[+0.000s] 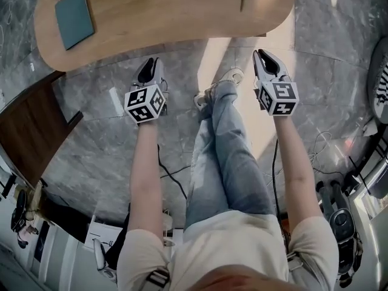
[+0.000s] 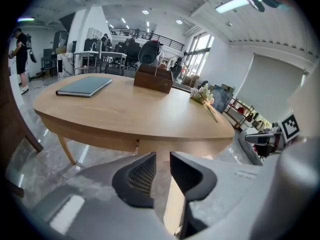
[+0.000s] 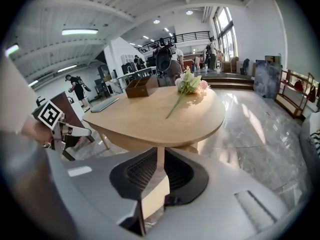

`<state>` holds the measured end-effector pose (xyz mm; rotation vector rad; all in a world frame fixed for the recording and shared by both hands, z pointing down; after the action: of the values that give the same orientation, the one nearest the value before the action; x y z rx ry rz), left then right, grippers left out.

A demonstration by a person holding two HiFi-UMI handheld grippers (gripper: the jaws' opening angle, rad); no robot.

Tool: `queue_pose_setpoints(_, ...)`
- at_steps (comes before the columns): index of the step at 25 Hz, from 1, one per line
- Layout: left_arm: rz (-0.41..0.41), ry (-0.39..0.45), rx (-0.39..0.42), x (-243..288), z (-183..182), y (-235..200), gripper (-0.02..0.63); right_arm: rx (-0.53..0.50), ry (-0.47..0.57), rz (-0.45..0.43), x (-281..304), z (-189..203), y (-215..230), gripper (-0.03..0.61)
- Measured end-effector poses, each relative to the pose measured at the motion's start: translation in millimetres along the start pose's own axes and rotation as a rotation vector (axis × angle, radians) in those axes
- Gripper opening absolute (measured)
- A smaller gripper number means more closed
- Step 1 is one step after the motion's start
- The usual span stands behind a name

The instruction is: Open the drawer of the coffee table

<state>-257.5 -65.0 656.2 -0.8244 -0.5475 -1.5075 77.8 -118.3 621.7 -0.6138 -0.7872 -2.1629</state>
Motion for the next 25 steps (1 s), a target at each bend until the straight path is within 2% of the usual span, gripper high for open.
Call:
queue_pose_setpoints(3, -0.006, -0.014, 0.009, 17.8, 9.7, -8.6, 0.129, 0.01, -0.032, -0.004, 16.0, 12.7, 11.8, 0.063)
queue_pose_setpoints(6, 0.002, -0.014, 0.024, 33.3, 14.2, -15.6, 0.22, 0.014, -0.059, -0.009, 29.0, 25.2, 21.5, 0.126)
queue_pose_setpoints(9, 0.013, -0.031, 0.065, 50.3, 14.4, -17.9, 0.279, 0.022, -0.078, -0.002, 40.3, 34.7, 31.0, 0.173)
queue_pose_setpoints(13, 0.02, -0.01, 0.127, 66.5, 7.9, -15.3, 0.362, 0.015, -0.103, 0.029, 51.2, 42.4, 40.9, 0.233)
queue_pose_setpoints(15, 0.014, 0.006, 0.151, 71.5, 4.6, -16.2, 0.425, 0.018, -0.115, 0.045, 56.8, 44.3, 44.3, 0.269)
queue_pose_setpoints(18, 0.022, 0.011, 0.162, 77.3, 1.5, -15.5, 0.454, 0.016, -0.124, 0.061, 62.5, 45.2, 50.6, 0.295)
queue_pose_setpoints(25, 0.1, -0.024, 0.233, 90.2, -1.8, 1.7, 0.454, -0.021, -0.185, 0.082, 68.1, 54.0, 59.2, 0.328)
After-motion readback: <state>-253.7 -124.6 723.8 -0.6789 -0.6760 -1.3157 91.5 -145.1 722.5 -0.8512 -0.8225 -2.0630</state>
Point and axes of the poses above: the fingertips, and each gripper's own axes: x forward along the fingers, y to its right, z out of its underside, the point moved 4 cm from there along -x, backward along the fingers, and after that the axes turned 12 degrees about -z, right-handed, at the moved point
